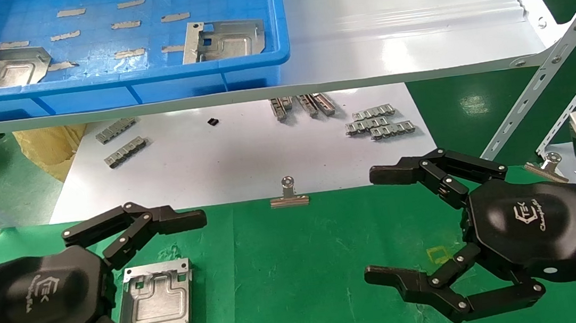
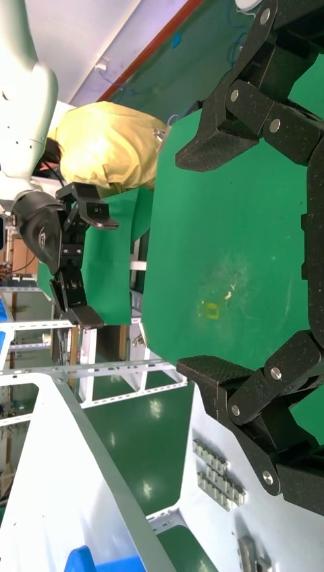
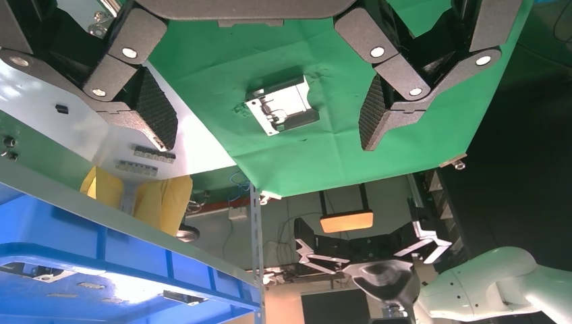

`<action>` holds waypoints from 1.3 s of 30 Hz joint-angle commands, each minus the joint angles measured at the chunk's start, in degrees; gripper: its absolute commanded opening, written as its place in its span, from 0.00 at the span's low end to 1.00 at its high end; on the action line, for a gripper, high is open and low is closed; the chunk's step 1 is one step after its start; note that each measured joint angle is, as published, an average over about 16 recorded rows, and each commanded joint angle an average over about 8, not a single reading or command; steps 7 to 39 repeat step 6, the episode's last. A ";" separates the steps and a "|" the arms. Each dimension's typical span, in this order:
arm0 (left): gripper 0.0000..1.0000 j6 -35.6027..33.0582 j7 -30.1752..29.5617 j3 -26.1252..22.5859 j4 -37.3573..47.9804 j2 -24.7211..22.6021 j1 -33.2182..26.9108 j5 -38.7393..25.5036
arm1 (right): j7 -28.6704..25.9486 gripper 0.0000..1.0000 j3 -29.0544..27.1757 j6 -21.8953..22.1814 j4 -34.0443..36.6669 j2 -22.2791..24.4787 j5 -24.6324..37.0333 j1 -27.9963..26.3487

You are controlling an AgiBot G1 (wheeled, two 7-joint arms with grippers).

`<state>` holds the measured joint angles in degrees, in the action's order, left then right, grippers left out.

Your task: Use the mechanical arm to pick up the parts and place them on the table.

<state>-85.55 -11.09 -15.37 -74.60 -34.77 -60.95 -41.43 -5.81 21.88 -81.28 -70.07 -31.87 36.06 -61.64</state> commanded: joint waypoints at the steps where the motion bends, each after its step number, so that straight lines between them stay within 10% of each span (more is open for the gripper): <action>1: 1.00 -0.02 0.09 -0.15 0.25 -0.05 -0.13 -0.09 | 0.00 1.00 0.00 0.00 0.00 0.00 0.00 0.00; 39: 1.00 -0.04 0.17 -0.29 0.47 -0.11 -0.27 -0.17 | 0.00 1.00 0.00 0.00 -0.01 0.00 0.00 0.00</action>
